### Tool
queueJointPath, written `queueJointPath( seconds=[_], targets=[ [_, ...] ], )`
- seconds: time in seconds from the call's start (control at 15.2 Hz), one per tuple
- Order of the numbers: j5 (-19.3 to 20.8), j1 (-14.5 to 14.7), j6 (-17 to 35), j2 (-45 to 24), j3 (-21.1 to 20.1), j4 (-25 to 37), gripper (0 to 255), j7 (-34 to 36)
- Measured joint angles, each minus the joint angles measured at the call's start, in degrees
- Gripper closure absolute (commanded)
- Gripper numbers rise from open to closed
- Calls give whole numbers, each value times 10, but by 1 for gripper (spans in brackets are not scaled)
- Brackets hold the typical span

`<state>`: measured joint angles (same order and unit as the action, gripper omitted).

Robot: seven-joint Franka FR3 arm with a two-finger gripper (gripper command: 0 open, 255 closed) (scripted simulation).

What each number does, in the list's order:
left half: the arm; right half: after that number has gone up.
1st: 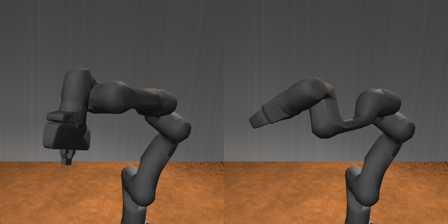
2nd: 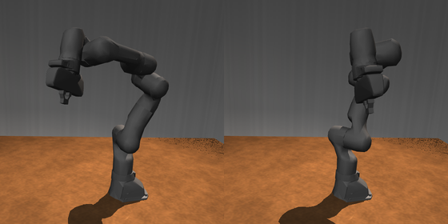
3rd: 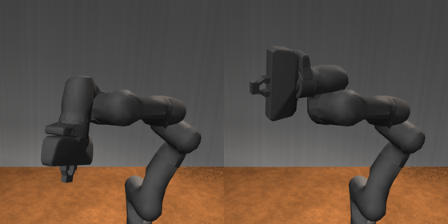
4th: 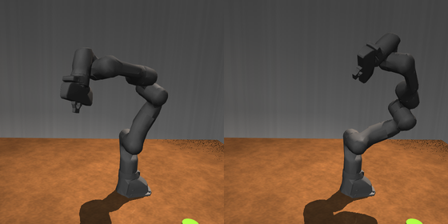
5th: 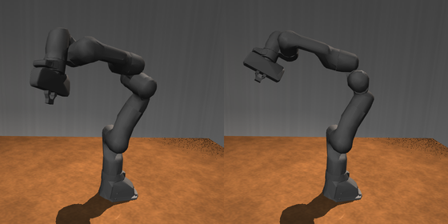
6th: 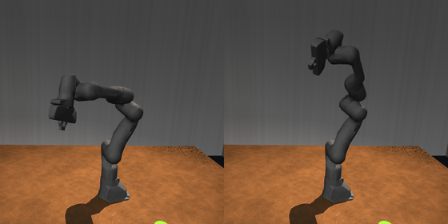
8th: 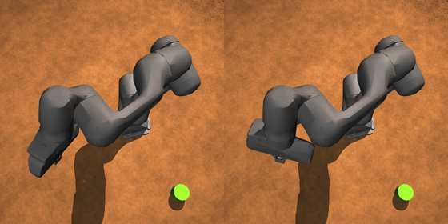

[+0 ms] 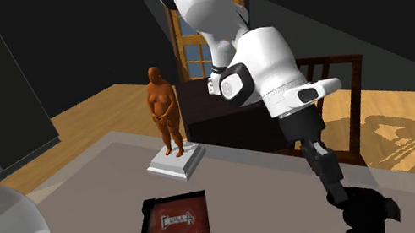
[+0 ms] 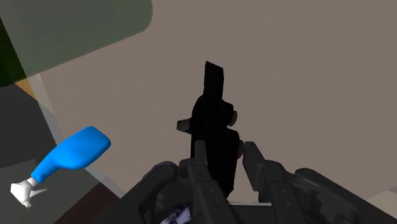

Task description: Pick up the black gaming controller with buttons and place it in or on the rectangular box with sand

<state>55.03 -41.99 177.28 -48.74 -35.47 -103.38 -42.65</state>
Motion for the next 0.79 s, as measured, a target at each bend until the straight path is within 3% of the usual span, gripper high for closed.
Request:
queueJointPath(
  seconds=[0.26, 0.79],
  targets=[
    [-12, -29, -19, 12, -32, -10, 255, -19],
    [-32, -193, -52, -25, -124, -38, 255, -154]
  ],
)
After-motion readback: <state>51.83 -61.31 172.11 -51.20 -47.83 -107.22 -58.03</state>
